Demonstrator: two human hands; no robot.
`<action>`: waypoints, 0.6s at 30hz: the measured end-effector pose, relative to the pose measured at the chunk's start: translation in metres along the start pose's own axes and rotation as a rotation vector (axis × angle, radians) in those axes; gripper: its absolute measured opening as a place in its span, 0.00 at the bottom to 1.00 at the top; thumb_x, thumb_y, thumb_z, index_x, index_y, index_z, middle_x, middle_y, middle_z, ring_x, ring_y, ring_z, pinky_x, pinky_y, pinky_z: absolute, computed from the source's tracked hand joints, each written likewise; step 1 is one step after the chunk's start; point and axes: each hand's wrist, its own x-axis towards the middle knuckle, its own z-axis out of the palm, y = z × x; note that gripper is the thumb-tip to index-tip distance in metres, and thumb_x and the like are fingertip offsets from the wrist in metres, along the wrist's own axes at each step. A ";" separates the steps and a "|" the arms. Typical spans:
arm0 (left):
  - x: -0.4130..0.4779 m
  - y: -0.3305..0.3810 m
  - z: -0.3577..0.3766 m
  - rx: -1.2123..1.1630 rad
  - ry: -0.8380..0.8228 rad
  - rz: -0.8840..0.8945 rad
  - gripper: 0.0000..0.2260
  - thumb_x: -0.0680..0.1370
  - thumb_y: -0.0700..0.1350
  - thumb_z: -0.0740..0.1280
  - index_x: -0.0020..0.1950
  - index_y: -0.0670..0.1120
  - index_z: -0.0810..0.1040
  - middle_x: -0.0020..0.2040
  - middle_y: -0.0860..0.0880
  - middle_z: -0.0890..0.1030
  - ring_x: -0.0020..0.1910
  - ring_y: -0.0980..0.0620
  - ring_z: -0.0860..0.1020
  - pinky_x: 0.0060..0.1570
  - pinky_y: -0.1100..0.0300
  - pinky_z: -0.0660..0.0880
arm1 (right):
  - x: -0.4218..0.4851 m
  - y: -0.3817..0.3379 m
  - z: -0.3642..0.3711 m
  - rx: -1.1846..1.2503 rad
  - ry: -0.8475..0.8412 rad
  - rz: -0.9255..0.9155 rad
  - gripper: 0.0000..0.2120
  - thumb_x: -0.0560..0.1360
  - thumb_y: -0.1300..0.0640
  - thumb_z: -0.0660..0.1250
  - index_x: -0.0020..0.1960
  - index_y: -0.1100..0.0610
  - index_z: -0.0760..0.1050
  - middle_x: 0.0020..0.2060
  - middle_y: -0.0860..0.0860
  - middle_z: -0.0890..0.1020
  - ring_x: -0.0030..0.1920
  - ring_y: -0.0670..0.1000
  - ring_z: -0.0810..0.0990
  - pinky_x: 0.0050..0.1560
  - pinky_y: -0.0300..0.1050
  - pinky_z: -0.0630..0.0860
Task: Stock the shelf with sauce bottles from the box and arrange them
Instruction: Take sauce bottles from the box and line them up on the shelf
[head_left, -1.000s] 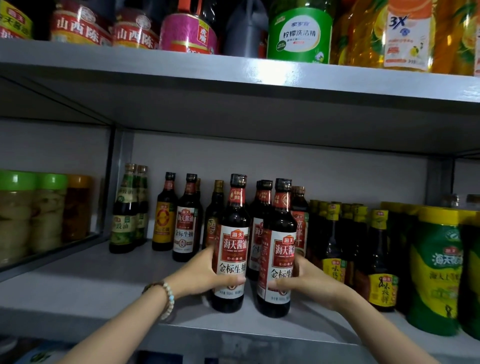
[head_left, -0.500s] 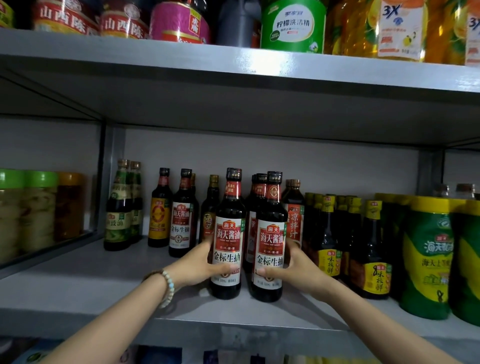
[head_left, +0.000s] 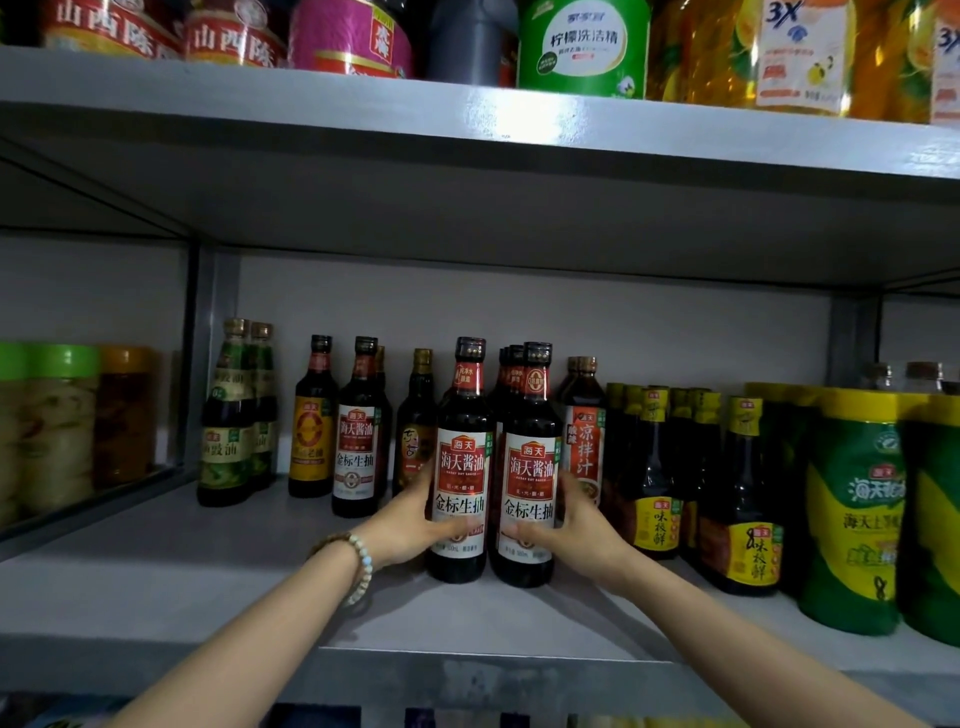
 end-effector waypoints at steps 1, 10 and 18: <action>0.001 0.000 0.000 0.006 0.001 0.004 0.41 0.73 0.49 0.71 0.76 0.54 0.47 0.72 0.53 0.65 0.68 0.57 0.65 0.65 0.62 0.62 | 0.001 0.001 0.000 -0.001 0.001 -0.001 0.34 0.67 0.56 0.77 0.67 0.51 0.63 0.57 0.45 0.79 0.54 0.41 0.78 0.48 0.32 0.75; 0.006 -0.003 0.002 0.005 0.004 -0.014 0.41 0.73 0.49 0.71 0.76 0.53 0.45 0.73 0.52 0.64 0.71 0.53 0.64 0.68 0.58 0.61 | 0.006 0.001 -0.001 -0.010 -0.026 0.010 0.32 0.70 0.57 0.75 0.66 0.48 0.61 0.57 0.44 0.77 0.56 0.42 0.77 0.50 0.32 0.74; 0.009 -0.002 0.001 0.008 0.005 -0.023 0.40 0.73 0.48 0.71 0.76 0.53 0.47 0.73 0.52 0.64 0.70 0.55 0.64 0.66 0.61 0.61 | 0.009 0.001 0.001 -0.007 -0.029 0.004 0.32 0.70 0.57 0.74 0.68 0.49 0.61 0.54 0.41 0.77 0.50 0.34 0.75 0.41 0.25 0.73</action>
